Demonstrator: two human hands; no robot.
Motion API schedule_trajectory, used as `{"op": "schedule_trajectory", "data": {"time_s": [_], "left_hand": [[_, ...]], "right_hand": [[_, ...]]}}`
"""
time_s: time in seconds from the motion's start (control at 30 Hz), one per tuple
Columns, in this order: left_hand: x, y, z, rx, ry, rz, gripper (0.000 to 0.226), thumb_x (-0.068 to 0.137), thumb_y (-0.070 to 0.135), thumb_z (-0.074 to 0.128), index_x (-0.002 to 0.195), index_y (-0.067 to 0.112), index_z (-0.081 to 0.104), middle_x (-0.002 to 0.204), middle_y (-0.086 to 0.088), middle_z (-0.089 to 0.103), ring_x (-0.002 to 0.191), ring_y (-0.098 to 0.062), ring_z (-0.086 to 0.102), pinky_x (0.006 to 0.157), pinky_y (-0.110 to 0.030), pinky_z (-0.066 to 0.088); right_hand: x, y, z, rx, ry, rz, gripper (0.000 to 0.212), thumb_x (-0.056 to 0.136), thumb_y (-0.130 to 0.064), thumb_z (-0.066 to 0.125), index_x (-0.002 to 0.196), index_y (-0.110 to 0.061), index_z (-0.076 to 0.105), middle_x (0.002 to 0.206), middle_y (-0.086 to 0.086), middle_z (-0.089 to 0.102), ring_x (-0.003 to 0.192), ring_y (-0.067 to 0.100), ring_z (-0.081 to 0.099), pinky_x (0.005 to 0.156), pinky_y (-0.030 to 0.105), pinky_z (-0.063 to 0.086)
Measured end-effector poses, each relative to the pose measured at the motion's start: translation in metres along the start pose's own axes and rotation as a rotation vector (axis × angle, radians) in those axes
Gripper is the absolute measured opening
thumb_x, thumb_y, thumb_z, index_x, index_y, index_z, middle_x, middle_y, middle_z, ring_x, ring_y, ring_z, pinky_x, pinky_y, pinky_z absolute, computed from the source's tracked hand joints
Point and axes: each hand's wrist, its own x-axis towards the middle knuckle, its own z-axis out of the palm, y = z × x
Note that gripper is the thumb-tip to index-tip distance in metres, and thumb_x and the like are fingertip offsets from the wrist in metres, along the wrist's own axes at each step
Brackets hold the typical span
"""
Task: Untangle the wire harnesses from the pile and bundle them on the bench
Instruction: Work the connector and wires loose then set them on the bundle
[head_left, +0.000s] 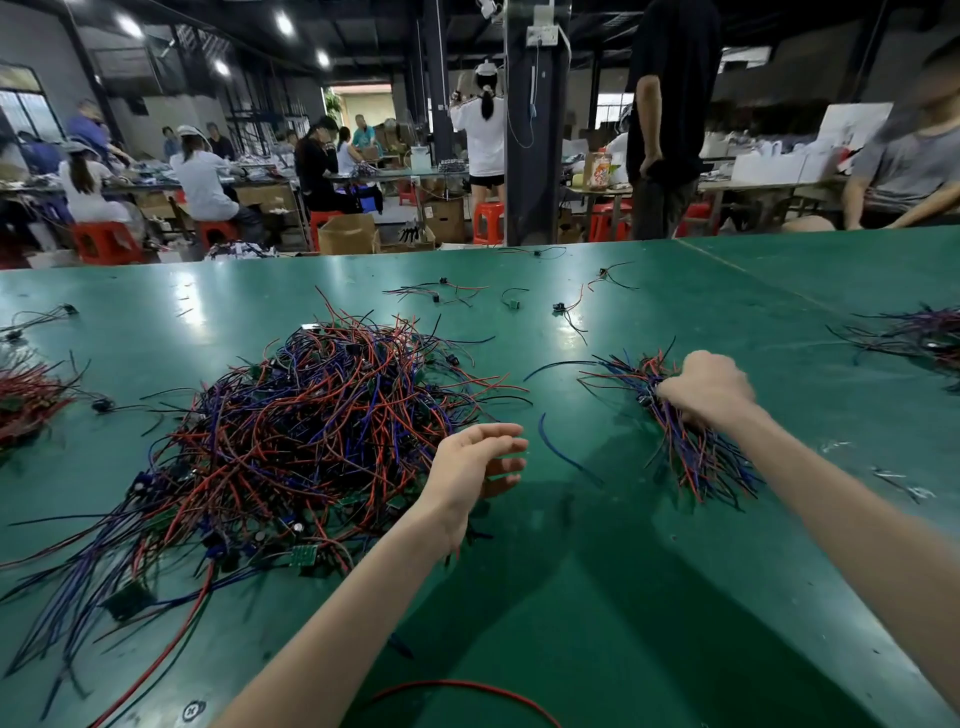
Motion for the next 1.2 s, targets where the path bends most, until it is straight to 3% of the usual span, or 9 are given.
{"op": "schedule_trajectory", "data": {"time_s": [0.1, 0.23, 0.4, 0.5, 0.67, 0.73, 0.83, 0.97, 1.2], "left_hand": [[0.002, -0.003, 0.001, 0.055, 0.083, 0.030, 0.016, 0.091, -0.004, 0.052, 0.093, 0.004, 0.065, 0.079, -0.005, 0.067, 0.056, -0.009, 0.059, 0.055, -0.019, 0.051], [0.003, -0.005, 0.004, 0.028, 0.143, 0.046, 0.019, 0.087, -0.013, 0.050, 0.085, 0.001, 0.062, 0.070, -0.008, 0.061, 0.039, -0.006, 0.051, 0.044, -0.017, 0.045], [0.004, -0.014, 0.003, 0.057, 0.145, 0.091, 0.029, 0.086, -0.016, 0.044, 0.068, 0.003, 0.057, 0.050, -0.001, 0.057, 0.033, -0.006, 0.043, 0.037, -0.016, 0.037], [0.006, -0.019, 0.003, 0.150, 0.113, 0.086, 0.035, 0.085, -0.011, 0.041, 0.059, 0.007, 0.054, 0.042, 0.003, 0.053, 0.031, -0.007, 0.036, 0.037, -0.016, 0.027], [0.009, -0.018, 0.001, 0.114, 0.124, 0.073, 0.034, 0.087, -0.007, 0.043, 0.060, 0.009, 0.055, 0.047, 0.003, 0.052, 0.033, -0.007, 0.035, 0.038, -0.016, 0.026], [0.008, -0.017, 0.000, 0.086, 0.128, 0.063, 0.033, 0.088, -0.005, 0.043, 0.061, 0.009, 0.055, 0.048, 0.003, 0.053, 0.034, -0.007, 0.035, 0.038, -0.016, 0.027], [0.008, -0.014, 0.000, 0.059, 0.128, 0.046, 0.030, 0.087, -0.005, 0.044, 0.062, 0.008, 0.055, 0.050, 0.002, 0.052, 0.036, -0.008, 0.034, 0.039, -0.017, 0.027], [0.008, -0.010, -0.004, 0.014, 0.122, 0.017, 0.028, 0.091, -0.003, 0.039, 0.072, 0.010, 0.054, 0.051, 0.005, 0.050, 0.037, -0.007, 0.035, 0.038, -0.019, 0.031], [0.007, 0.002, -0.016, -0.090, 0.056, -0.104, 0.033, 0.098, 0.002, 0.026, 0.084, 0.011, 0.054, 0.072, -0.001, 0.047, 0.059, -0.012, 0.041, 0.046, -0.022, 0.036]], "right_hand": [[-0.035, -0.041, 0.010, -0.098, 0.129, -0.220, 0.026, 0.083, -0.017, 0.057, 0.106, -0.004, 0.055, 0.119, 0.018, 0.044, 0.098, 0.037, 0.059, 0.081, 0.036, 0.046], [-0.073, -0.104, 0.044, 0.043, -0.068, -0.505, 0.024, 0.082, -0.017, 0.054, 0.100, -0.006, 0.066, 0.110, 0.017, 0.063, 0.100, 0.033, 0.059, 0.080, 0.033, 0.047], [-0.078, -0.145, 0.074, 0.118, -0.278, -0.407, 0.016, 0.083, -0.013, 0.050, 0.068, -0.010, 0.044, 0.099, 0.017, 0.061, 0.088, 0.032, 0.058, 0.071, 0.031, 0.044], [-0.074, -0.149, 0.089, 0.104, -0.364, -0.416, 0.016, 0.080, -0.007, 0.051, 0.066, -0.010, 0.044, 0.091, 0.017, 0.059, 0.080, 0.029, 0.056, 0.067, 0.033, 0.046], [-0.066, -0.151, 0.094, 0.137, -0.351, -0.437, 0.013, 0.077, -0.002, 0.052, 0.085, -0.001, 0.063, 0.095, 0.018, 0.066, 0.090, 0.031, 0.060, 0.068, 0.032, 0.046], [-0.067, -0.153, 0.092, 0.087, -0.294, -0.444, 0.006, 0.079, -0.008, 0.053, 0.083, -0.005, 0.056, 0.099, 0.017, 0.057, 0.094, 0.032, 0.054, 0.074, 0.034, 0.045], [-0.073, -0.167, 0.094, 0.162, -0.174, -0.541, 0.028, 0.085, -0.011, 0.048, 0.111, -0.007, 0.055, 0.119, 0.017, 0.047, 0.112, 0.035, 0.047, 0.095, 0.042, 0.043], [-0.081, -0.200, 0.099, 0.348, -0.177, -0.733, 0.036, 0.093, -0.006, 0.038, 0.125, -0.012, 0.054, 0.127, 0.016, 0.048, 0.118, 0.033, 0.046, 0.101, 0.045, 0.038], [-0.084, -0.253, 0.109, 0.013, -0.337, -0.906, 0.065, 0.089, -0.005, 0.032, 0.149, -0.029, 0.024, 0.155, 0.009, 0.025, 0.138, 0.035, 0.022, 0.112, 0.053, 0.016]]}}
